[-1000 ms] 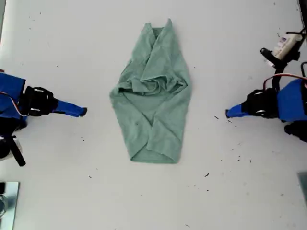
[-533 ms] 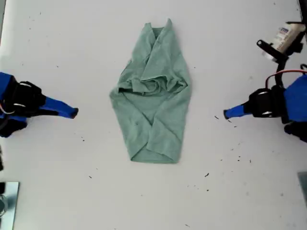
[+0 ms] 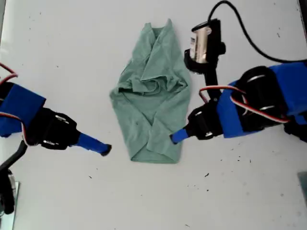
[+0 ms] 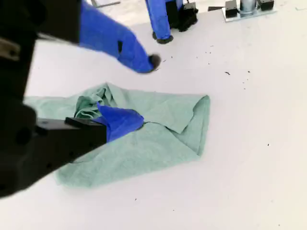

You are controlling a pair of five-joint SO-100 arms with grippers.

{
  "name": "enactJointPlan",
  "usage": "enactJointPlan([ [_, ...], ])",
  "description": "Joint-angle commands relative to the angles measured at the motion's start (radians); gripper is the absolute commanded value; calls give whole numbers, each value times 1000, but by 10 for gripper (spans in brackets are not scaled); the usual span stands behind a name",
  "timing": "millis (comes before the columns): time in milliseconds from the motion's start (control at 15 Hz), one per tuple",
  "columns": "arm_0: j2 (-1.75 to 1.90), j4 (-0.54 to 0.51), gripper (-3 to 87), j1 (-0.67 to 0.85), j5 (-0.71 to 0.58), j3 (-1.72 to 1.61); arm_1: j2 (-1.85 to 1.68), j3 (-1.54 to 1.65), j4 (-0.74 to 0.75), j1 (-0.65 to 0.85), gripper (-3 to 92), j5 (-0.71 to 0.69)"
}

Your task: Fold t shirt

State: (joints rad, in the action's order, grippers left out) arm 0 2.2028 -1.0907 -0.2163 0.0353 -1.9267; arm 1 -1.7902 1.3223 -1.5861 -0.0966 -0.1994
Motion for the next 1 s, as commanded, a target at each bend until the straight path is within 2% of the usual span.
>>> enactJointPlan([
  [0,-66,21,272,2,-31,66,126,-221,-54,-25,374,-21],
  [333,-327,107,281,60,-78,86,262,-224,0,-46,373,17],
  [667,-667,196,280,183,-133,179,497,-219,121,-38,378,-14],
  [733,-790,178,271,187,-149,258,546,-218,133,-40,378,-12],
  [800,-945,101,261,181,-153,396,592,-218,149,-43,374,-8],
  [933,-1313,-225,189,158,-143,874,658,-215,167,-46,345,0],
])
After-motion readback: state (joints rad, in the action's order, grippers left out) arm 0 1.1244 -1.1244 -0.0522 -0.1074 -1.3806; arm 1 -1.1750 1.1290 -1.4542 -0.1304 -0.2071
